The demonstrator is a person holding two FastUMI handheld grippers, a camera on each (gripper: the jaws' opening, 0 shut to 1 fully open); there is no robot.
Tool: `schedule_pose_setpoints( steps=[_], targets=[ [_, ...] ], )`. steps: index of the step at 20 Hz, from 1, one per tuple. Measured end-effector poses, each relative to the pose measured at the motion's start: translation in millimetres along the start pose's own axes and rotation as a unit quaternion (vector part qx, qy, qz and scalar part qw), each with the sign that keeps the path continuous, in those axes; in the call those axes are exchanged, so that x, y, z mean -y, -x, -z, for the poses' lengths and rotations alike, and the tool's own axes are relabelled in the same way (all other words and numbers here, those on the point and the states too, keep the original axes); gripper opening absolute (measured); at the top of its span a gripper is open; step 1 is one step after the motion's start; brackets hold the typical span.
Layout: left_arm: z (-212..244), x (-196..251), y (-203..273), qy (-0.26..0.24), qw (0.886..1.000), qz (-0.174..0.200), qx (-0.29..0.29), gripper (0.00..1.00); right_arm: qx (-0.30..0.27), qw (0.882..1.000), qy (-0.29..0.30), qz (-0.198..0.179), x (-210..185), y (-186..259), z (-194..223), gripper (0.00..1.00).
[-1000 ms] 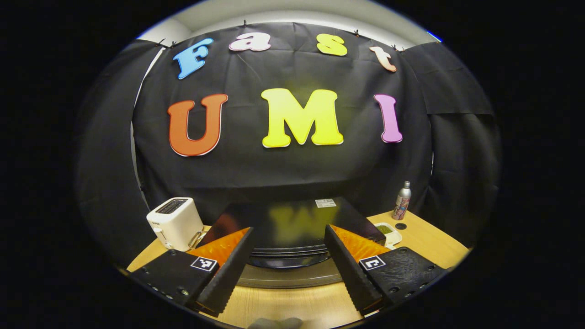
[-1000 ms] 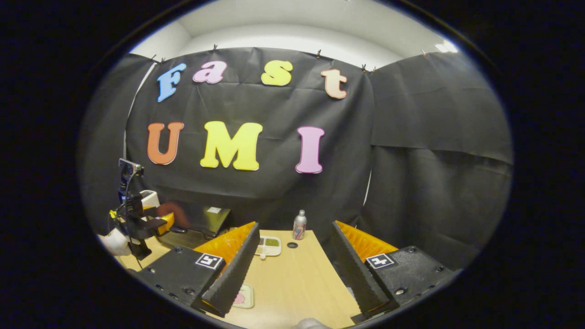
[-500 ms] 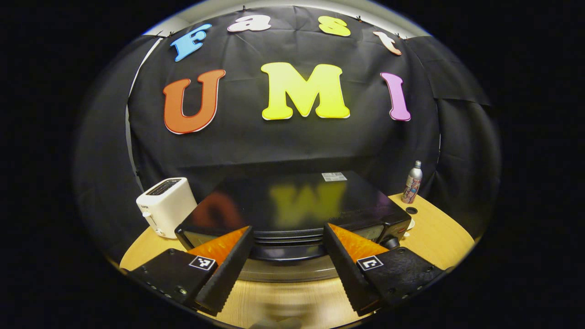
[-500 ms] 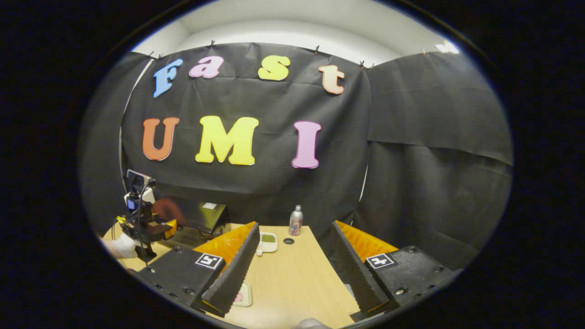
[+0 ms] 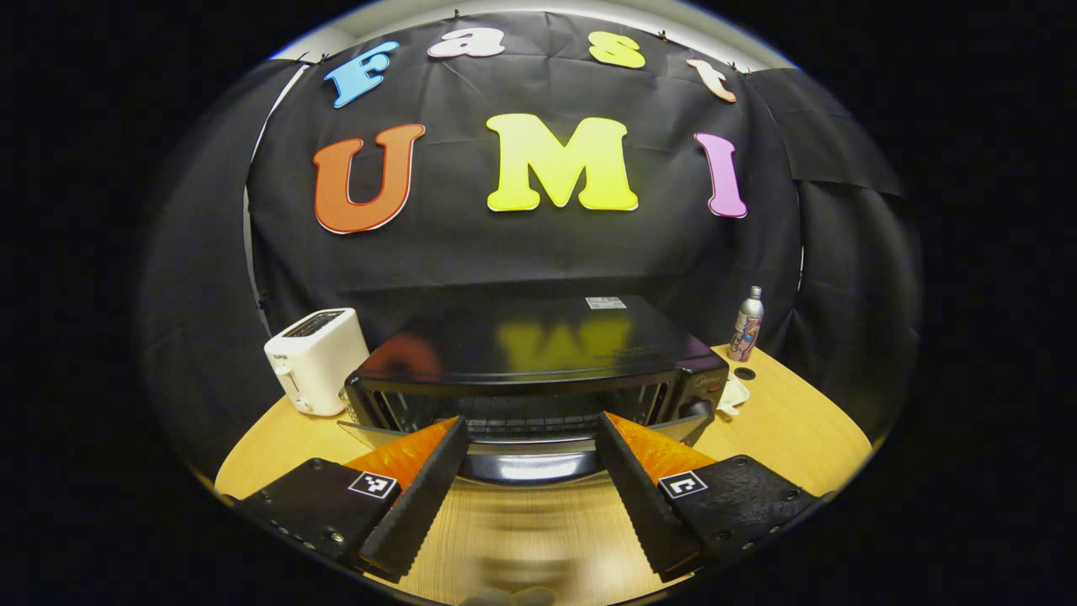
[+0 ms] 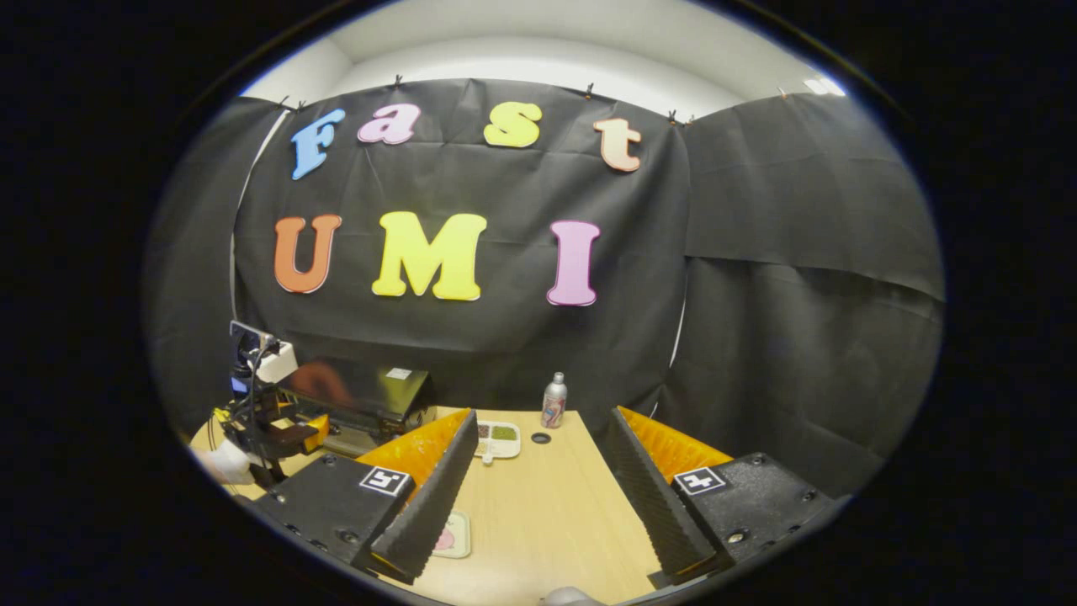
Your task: Open the electric oven with the left hand, put the food in, and close the electric oven.
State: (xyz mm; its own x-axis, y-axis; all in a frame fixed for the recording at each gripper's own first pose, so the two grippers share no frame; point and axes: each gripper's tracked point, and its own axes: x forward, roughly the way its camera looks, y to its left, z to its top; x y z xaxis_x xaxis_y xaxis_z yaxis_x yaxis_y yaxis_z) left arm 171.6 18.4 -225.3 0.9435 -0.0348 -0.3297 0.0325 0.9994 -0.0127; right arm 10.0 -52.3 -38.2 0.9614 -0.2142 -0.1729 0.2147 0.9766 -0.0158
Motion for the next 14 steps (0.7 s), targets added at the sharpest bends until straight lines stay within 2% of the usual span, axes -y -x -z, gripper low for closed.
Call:
schedule_pose_setpoints(
  steps=[4, 8, 14],
  targets=[
    [29, 1, 23, 0.000, 1.000, 0.001, -0.017, 0.97, -0.013, 1.000, -0.002, -0.017, -7, 5, 13, 0.99],
    [62, 5, 43, 0.002, 0.999, 0.001, -0.042, 0.97, -0.027, 0.999, 0.003, -0.031, -12, 8, 28, 0.97],
    [110, 8, 55, 0.001, 0.997, 0.002, -0.079, 0.97, -0.038, 0.999, 0.004, -0.030, -8, 14, 44, 0.96]
  ],
)
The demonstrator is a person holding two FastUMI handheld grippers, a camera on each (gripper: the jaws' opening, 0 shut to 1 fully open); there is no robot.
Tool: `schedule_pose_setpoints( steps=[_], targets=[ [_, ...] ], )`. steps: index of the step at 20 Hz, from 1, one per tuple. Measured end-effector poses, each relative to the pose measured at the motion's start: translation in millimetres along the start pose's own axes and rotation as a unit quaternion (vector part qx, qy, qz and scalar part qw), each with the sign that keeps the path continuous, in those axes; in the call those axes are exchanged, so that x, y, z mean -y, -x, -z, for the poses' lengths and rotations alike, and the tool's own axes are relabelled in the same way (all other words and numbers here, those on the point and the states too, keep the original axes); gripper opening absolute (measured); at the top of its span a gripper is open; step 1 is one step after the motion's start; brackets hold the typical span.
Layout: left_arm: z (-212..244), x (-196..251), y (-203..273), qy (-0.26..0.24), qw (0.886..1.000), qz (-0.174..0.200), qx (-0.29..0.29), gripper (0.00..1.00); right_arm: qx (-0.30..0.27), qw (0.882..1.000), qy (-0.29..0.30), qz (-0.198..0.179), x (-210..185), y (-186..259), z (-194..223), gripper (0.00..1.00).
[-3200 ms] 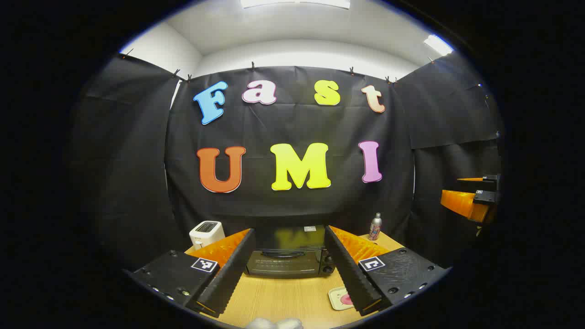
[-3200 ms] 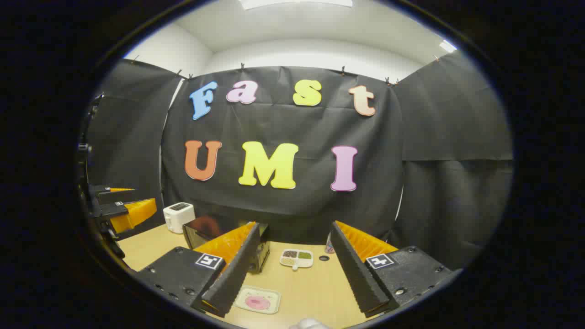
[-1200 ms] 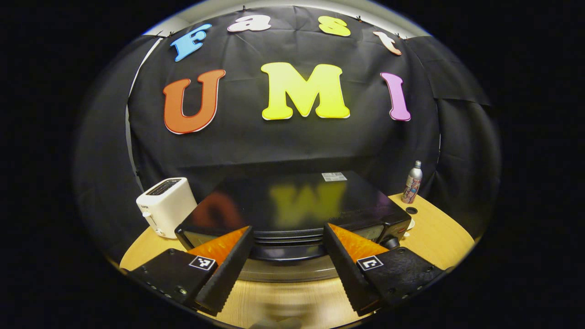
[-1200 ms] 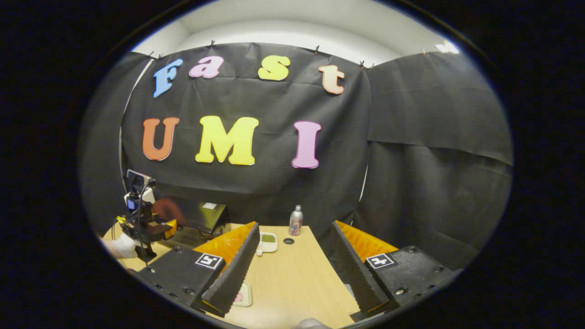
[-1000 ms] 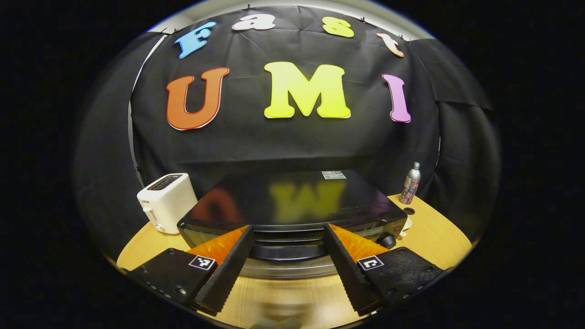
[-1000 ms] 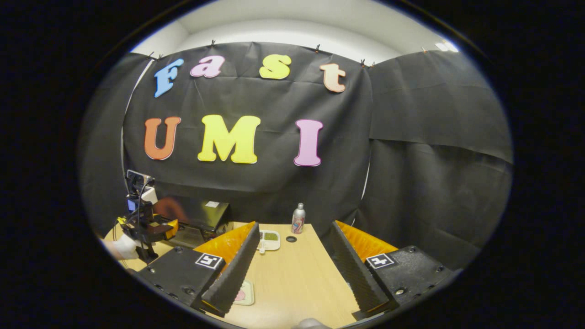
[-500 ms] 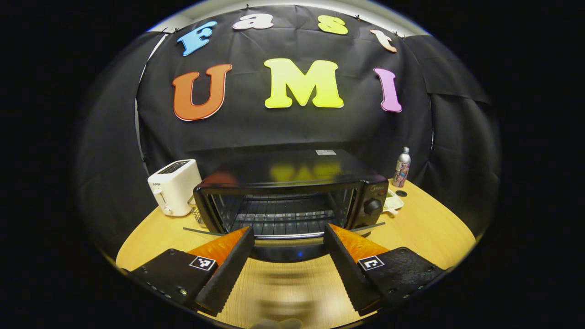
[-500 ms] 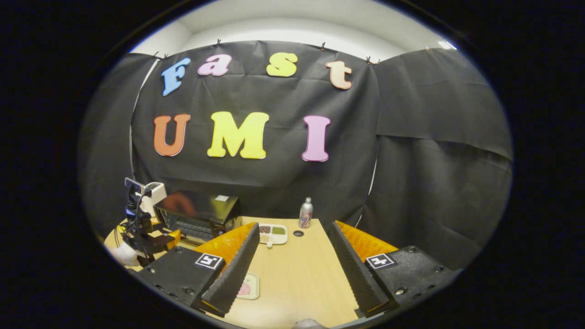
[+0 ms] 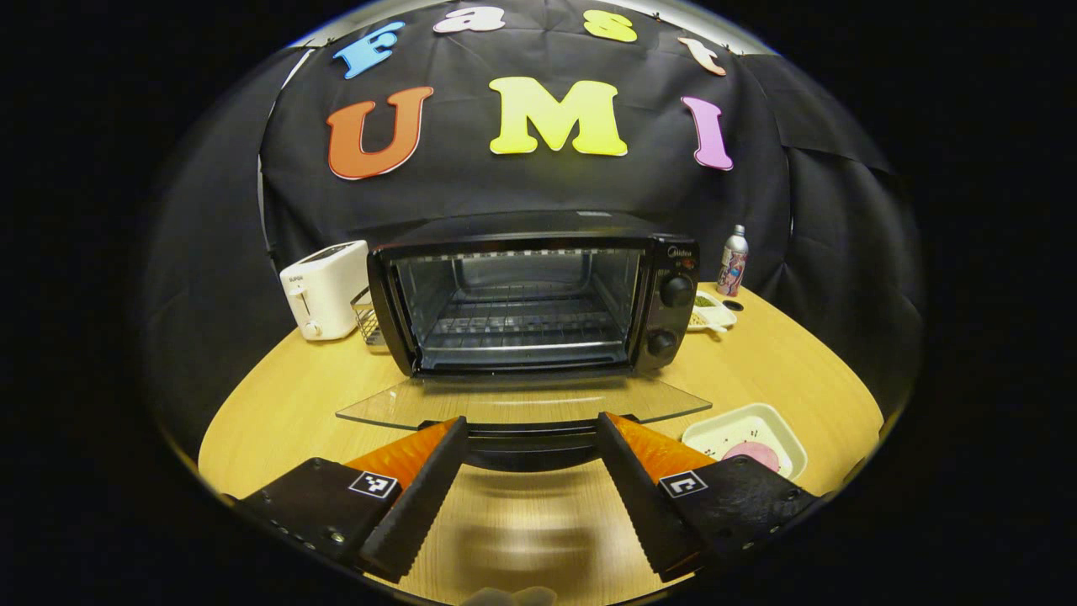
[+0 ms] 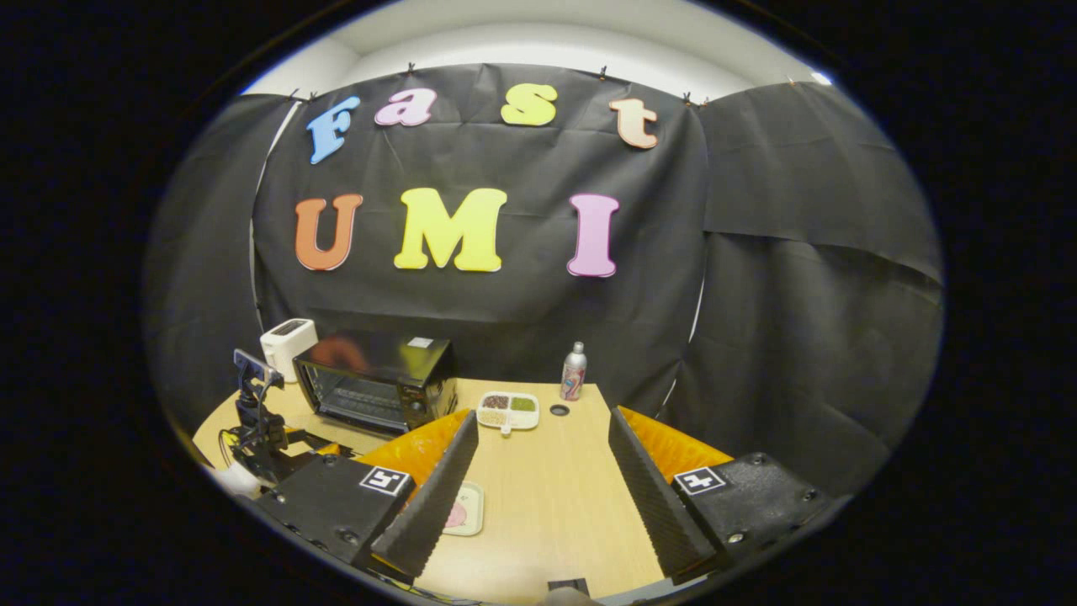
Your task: Open the electric oven with the left hand, put the food in, and close the electric oven.
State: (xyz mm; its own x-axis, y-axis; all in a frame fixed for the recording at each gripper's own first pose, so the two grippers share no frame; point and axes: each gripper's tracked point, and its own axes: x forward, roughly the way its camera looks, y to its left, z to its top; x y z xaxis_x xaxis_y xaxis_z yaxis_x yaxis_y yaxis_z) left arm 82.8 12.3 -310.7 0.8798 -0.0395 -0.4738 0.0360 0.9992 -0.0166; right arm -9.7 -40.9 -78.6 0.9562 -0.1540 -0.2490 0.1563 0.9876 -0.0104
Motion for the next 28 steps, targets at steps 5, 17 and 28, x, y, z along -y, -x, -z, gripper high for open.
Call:
schedule_pose_setpoints(
  steps=[5, 17, 28],
  targets=[
    [42, 1, -7, 0.008, 0.999, 0.001, -0.050, 0.97, -0.005, 1.000, 0.004, 0.005, 2, 2, 6, 0.97],
    [39, -7, 26, 0.023, 0.999, 0.004, -0.037, 0.98, -0.049, 0.998, 0.008, -0.030, -13, -24, 60, 0.97],
    [-89, -24, 161, 0.012, 0.994, -0.039, 0.101, 0.97, -0.182, 0.978, 0.000, -0.105, -51, -116, 184, 0.82]
  ],
)
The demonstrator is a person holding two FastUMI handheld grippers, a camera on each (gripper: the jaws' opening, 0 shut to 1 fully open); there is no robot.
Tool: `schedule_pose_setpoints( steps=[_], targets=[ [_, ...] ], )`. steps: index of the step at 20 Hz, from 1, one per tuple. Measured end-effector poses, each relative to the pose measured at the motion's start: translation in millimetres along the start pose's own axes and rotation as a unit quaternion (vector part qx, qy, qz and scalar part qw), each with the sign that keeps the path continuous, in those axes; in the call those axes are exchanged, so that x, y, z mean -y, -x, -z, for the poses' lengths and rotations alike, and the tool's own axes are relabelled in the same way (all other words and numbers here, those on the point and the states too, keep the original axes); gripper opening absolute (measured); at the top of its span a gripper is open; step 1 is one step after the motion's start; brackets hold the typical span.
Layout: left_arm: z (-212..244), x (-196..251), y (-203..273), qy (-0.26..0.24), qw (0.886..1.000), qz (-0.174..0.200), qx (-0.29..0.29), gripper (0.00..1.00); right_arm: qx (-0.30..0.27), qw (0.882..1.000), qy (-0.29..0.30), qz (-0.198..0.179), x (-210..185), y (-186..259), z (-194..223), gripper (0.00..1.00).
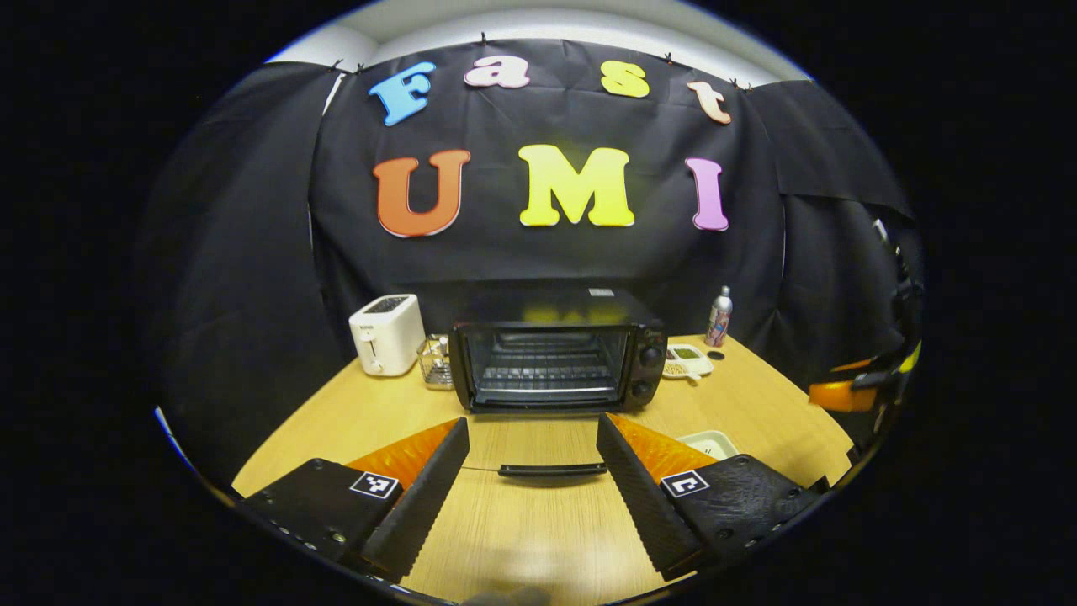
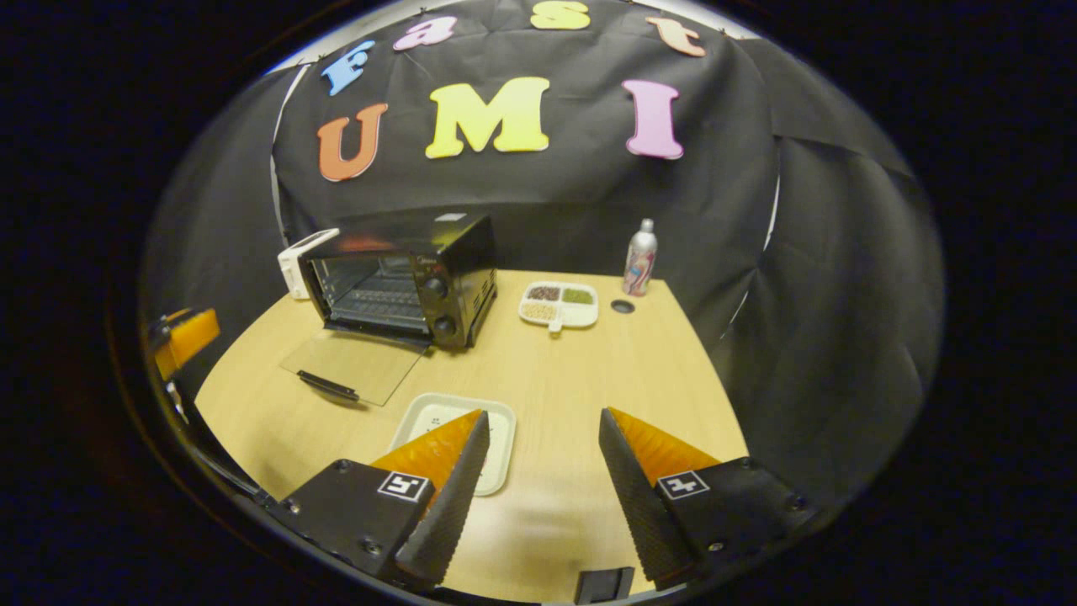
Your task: Open the electric oven with the left hand, put the food in, and close the electric oven.
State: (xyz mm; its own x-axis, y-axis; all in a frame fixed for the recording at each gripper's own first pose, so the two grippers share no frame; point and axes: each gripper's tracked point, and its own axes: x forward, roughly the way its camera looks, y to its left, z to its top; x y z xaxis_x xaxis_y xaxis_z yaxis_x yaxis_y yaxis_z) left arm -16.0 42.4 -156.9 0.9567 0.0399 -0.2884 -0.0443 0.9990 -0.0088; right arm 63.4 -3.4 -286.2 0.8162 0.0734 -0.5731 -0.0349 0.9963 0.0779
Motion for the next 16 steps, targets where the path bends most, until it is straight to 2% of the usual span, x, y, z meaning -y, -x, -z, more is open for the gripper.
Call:
schedule_pose_setpoints(
  steps=[3, 5, 6, 8, 16],
  targets=[
    [-33, 4, 28, -0.012, 0.999, -0.015, 0.026, 0.98, -0.046, 0.998, -0.018, -0.033, -11, -37, 25, 0.76],
    [-48, 9, 41, -0.028, 0.999, -0.023, 0.035, 0.97, -0.081, 0.994, -0.038, -0.056, -18, -60, 41, 0.67],
    [-55, 12, 46, -0.033, 0.998, -0.027, 0.038, 0.97, -0.099, 0.992, -0.047, -0.065, -21, -71, 48, 0.59],
    [-65, 18, 53, -0.030, 0.998, -0.036, 0.039, 0.97, -0.131, 0.986, -0.065, -0.080, -26, -87, 60, 0.53],
    [-74, 32, 70, -0.011, 0.996, -0.088, 0.024, 0.97, -0.226, 0.966, -0.076, -0.096, -32, -129, 89, 0.24]
  ],
)
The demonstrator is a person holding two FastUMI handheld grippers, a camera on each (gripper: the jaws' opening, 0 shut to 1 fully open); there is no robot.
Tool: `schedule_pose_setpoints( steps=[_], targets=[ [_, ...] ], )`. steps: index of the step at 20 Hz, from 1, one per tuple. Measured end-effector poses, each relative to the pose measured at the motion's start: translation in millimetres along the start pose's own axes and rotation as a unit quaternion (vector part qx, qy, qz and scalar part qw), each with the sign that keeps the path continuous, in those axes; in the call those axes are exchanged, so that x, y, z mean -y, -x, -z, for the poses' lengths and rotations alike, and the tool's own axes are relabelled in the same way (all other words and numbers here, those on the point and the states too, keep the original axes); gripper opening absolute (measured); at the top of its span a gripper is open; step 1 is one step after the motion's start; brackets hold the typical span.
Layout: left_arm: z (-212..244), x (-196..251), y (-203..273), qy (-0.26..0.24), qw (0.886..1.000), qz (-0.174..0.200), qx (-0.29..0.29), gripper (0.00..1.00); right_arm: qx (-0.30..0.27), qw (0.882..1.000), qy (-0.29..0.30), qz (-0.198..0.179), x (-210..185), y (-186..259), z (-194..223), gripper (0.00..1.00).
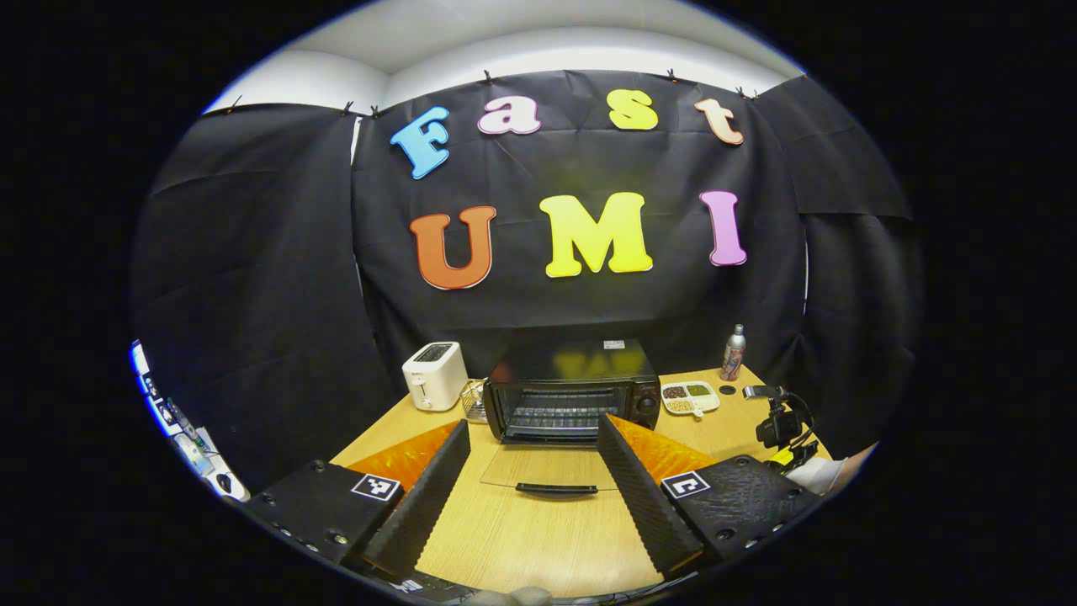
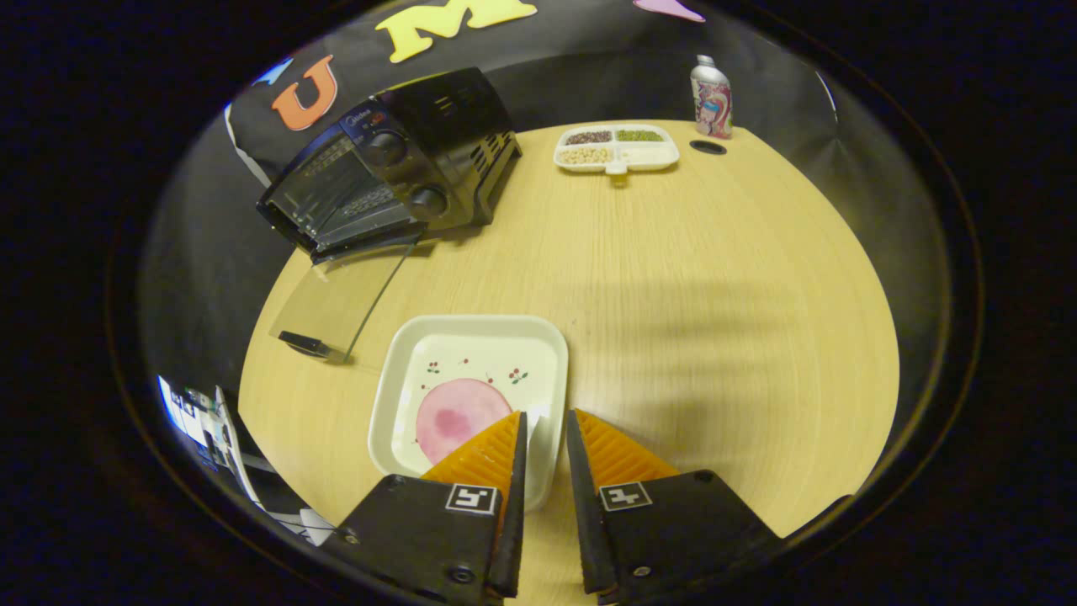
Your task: Open the electric oven with the left hand, put the food in, and close the electric oven.
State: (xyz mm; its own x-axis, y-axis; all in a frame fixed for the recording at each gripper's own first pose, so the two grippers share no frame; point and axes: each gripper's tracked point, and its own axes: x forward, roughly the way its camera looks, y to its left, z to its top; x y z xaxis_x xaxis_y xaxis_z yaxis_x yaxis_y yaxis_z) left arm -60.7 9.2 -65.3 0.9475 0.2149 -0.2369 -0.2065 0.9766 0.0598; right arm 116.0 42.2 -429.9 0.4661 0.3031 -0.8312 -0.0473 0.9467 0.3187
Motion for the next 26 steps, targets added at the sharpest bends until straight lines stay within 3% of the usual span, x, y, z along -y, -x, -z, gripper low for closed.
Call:
schedule_pose_setpoints(
  steps=[3, 4, 5, 6, 9, 13, 19, 24, 25, 26],
  targets=[
    [1, -4, 6, 0.006, 1.000, -0.024, -0.003, 0.97, -0.015, 1.000, -0.007, 0.016, 4, -1, -1, 0.19],
    [2, -6, 7, 0.010, 0.999, -0.032, -0.004, 0.97, -0.024, 0.999, -0.007, 0.022, 7, 2, -1, 0.09],
    [4, -7, 9, 0.014, 0.999, -0.040, -0.005, 0.97, -0.036, 0.999, -0.003, 0.027, 7, -1, 1, 0.05],
    [6, -8, 9, 0.018, 0.999, -0.047, -0.007, 0.97, -0.045, 0.999, 0.006, 0.029, 7, 1, -1, 0.08],
    [10, -9, 13, 0.028, 0.998, -0.062, -0.011, 0.97, -0.061, 0.998, 0.010, 0.020, 7, -2, -1, 0.02],
    [12, -6, 10, 0.043, 0.996, -0.071, -0.012, 0.97, -0.062, 0.998, -0.013, -0.022, 6, -2, -3, 0.04],
    [1, 5, 0, 0.034, 0.999, -0.041, -0.001, 0.97, -0.046, 0.988, -0.098, -0.106, -1, 9, -7, 0.01],
    [-5, 11, -12, 0.034, 0.999, 0.005, 0.008, 0.97, -0.012, 0.984, -0.126, -0.122, -1, 25, -15, 0.04],
    [-3, 10, -12, 0.032, 0.999, 0.013, 0.007, 0.97, -0.027, 0.986, -0.118, -0.115, 2, 25, -8, 0.00],
    [-2, 9, -14, 0.031, 0.999, 0.022, 0.006, 0.97, -0.030, 0.987, -0.113, -0.108, 4, 24, -7, 0.04]
  ],
)
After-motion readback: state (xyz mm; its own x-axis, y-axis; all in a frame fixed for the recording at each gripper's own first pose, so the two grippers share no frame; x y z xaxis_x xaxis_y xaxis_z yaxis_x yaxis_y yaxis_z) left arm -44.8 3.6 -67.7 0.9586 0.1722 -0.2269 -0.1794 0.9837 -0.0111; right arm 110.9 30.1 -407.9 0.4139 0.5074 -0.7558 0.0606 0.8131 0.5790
